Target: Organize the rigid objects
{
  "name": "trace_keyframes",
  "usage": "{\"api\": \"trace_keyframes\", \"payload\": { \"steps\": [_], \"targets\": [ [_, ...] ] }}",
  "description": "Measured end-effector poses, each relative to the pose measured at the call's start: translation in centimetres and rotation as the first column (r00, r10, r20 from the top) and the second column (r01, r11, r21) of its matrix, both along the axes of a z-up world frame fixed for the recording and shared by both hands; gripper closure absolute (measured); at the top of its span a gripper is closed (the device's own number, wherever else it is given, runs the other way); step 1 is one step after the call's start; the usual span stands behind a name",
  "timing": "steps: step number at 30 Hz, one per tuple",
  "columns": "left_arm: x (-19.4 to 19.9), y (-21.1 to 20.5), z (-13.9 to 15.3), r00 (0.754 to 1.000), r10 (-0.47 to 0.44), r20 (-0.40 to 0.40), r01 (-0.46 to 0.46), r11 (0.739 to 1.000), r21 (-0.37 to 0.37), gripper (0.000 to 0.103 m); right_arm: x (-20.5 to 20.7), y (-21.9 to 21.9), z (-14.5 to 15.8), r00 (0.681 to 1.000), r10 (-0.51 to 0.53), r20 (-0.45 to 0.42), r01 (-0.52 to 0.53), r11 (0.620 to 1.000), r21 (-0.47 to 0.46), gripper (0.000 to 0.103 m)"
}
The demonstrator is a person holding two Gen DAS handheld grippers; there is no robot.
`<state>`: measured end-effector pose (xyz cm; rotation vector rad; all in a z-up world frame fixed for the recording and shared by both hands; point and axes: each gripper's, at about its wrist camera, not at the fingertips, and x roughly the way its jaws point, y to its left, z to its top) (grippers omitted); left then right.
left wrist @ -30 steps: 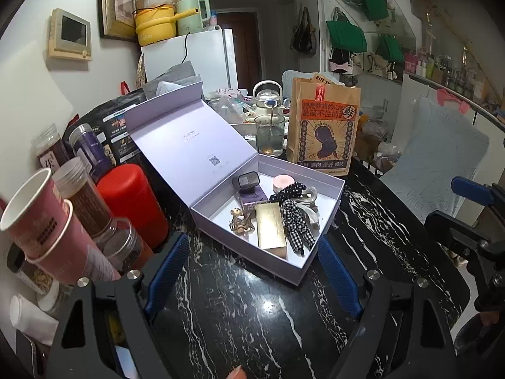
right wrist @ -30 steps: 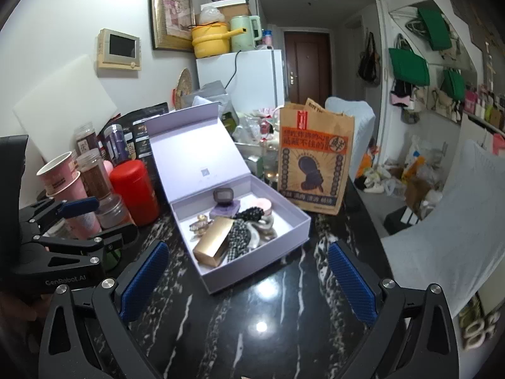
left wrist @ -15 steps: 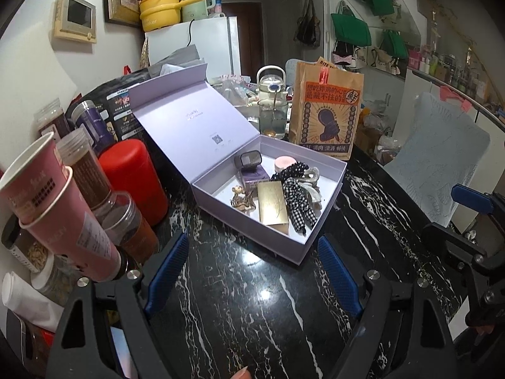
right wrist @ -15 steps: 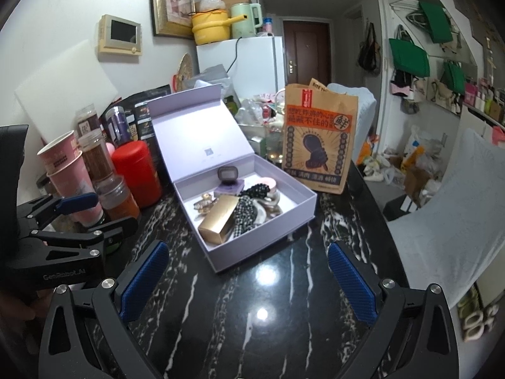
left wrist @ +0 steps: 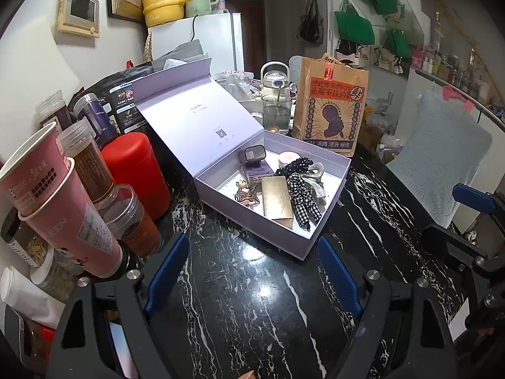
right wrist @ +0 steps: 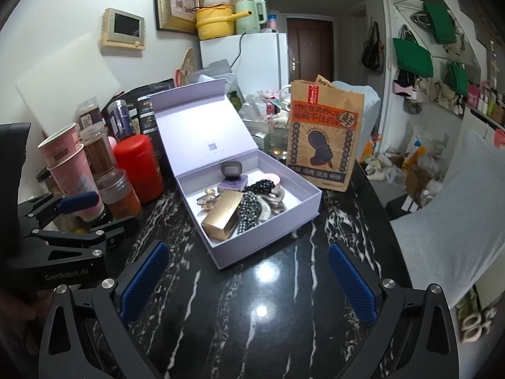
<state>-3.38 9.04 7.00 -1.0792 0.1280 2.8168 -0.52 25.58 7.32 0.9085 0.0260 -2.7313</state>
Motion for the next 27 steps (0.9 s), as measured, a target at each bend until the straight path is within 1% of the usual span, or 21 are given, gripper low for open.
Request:
{"api": "trace_keyframes", "payload": {
  "steps": [27],
  "targets": [
    [-0.11, -0.09, -0.37, 1.0, -0.015, 0.017, 0.015, 1.0, 0.0, 0.019, -0.21, -0.15, -0.26, 1.0, -0.001, 0.012, 0.001, 1.0, 0.012, 0.0]
  ]
}}
